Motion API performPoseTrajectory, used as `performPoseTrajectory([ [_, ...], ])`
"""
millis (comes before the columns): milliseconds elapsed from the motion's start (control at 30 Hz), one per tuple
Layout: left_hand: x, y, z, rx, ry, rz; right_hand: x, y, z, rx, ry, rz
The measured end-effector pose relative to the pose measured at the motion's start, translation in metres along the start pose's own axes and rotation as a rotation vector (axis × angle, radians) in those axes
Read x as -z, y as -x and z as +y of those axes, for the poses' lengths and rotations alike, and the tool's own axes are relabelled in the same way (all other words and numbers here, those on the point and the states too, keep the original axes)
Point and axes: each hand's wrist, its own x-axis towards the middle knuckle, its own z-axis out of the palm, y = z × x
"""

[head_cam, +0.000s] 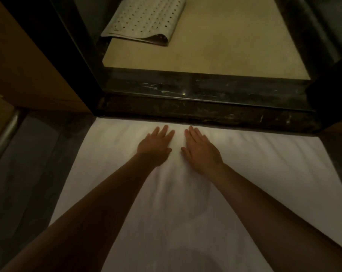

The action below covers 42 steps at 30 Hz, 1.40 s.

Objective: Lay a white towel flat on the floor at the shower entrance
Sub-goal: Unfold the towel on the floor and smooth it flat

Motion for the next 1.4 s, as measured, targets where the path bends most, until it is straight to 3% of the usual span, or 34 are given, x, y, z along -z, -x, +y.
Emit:
performPoseTrajectory([
  [167, -0.002, 0.004, 0.042, -0.099, 0.041, 0.051, 0.011, 0.031, 0.045, -0.167, 0.054, 0.005],
  [500, 0.006, -0.009, 0.07, 0.055, 0.054, -0.009, 0.028, 0.027, 0.08, -0.101, -0.046, -0.094],
  [600, 0.008, -0.011, 0.094, 0.091, 0.061, 0.077, 0.03, 0.035, 0.093, -0.097, -0.049, -0.036],
  [700, 0.002, -0.016, 0.132, -0.055, 0.12, 0.122, 0.026, 0.052, 0.117, -0.229, -0.001, 0.075],
  [800, -0.009, -0.023, 0.169, -0.166, 0.113, 0.059, 0.022, 0.065, 0.142, -0.276, 0.02, 0.035],
  [1067, -0.017, -0.034, 0.191, -0.091, 0.008, -0.027, 0.027, 0.067, 0.167, -0.176, -0.045, -0.001],
  [1200, -0.008, -0.034, 0.215, -0.034, 0.045, 0.097, 0.032, 0.079, 0.188, -0.226, -0.158, 0.125],
  [1267, -0.011, -0.034, 0.239, -0.096, 0.095, 0.123, 0.031, 0.089, 0.212, -0.315, -0.141, 0.192],
  [1400, -0.024, -0.038, 0.291, -0.219, 0.089, -0.007, 0.024, 0.106, 0.258, -0.361, -0.079, 0.09],
])
